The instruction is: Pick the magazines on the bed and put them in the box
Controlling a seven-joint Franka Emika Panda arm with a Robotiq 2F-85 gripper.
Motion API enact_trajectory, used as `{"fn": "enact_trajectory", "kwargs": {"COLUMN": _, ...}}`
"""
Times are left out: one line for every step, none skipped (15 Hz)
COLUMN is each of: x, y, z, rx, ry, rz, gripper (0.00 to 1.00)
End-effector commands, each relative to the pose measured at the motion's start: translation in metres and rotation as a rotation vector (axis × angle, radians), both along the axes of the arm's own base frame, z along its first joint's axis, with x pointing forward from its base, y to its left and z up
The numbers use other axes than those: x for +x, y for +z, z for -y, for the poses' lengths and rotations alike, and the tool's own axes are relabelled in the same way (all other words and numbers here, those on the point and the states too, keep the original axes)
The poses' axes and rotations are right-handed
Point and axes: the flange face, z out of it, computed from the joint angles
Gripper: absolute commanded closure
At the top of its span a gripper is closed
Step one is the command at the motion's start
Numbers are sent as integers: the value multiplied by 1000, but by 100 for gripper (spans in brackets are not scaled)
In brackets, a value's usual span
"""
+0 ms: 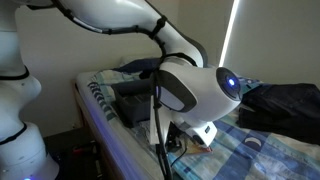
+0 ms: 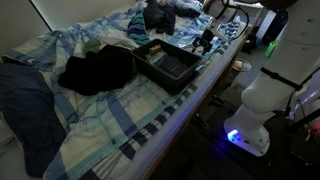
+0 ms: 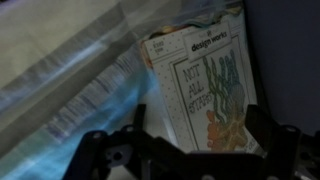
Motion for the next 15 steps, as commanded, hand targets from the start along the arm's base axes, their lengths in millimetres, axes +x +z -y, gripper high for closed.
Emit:
{"fn": "enact_trajectory", "kwargs": {"x": 0, "y": -4, "z": 2, "rx": 7, "ry": 11, "rz": 3, "gripper": 0}}
{"fn": "enact_trajectory", "kwargs": {"x": 0, "y": -4, "z": 1, "rx": 12, "ry": 6, "rz": 4, "gripper": 20}}
{"fn": "enact_trajectory", "kwargs": {"x": 1, "y": -3, "z": 1, "rx": 24, "ry": -1, "rz": 5, "gripper": 26}}
{"fn": "enact_trajectory", "kwargs": {"x": 1, "y": -3, "z": 0, "rx": 31, "ry": -4, "rz": 8, "gripper": 34}}
{"fn": "enact_trajectory", "kwargs": {"x": 1, "y": -2, "z": 0, "rx": 36, "ry": -8, "rz": 11, "gripper": 42}}
{"fn": "enact_trajectory", "kwargs": {"x": 1, "y": -1, "z": -1, "rx": 36, "ry": -11, "rz": 16, "gripper": 49}}
{"fn": "enact_trajectory", "kwargs": {"x": 0, "y": -1, "z": -1, "rx": 36, "ry": -13, "rz": 19, "gripper": 58}}
{"fn": "enact_trajectory", "kwargs": {"x": 0, "y": -1, "z": 0, "rx": 35, "ry": -15, "rz": 21, "gripper": 65}}
{"fn": "enact_trajectory", "kwargs": {"x": 0, "y": 0, "z": 1, "rx": 36, "ry": -18, "rz": 24, "gripper": 73}}
{"fn": "enact_trajectory", "kwargs": {"x": -1, "y": 0, "z": 1, "rx": 35, "ry": -21, "rz": 26, "gripper": 80}}
{"fn": "enact_trajectory", "kwargs": {"x": -3, "y": 1, "z": 3, "rx": 36, "ry": -25, "rz": 30, "gripper": 88}}
{"fn": "enact_trajectory", "kwargs": {"x": -4, "y": 2, "z": 4, "rx": 40, "ry": -31, "rz": 35, "gripper": 94}}
{"fn": "enact_trajectory", "kwargs": {"x": -6, "y": 3, "z": 6, "rx": 43, "ry": -39, "rz": 42, "gripper": 99}}
{"fn": "enact_trajectory", "kwargs": {"x": -7, "y": 5, "z": 8, "rx": 49, "ry": -49, "rz": 51, "gripper": 100}}
{"fn": "enact_trajectory", "kwargs": {"x": -6, "y": 11, "z": 11, "rx": 58, "ry": -65, "rz": 70, "gripper": 100}}
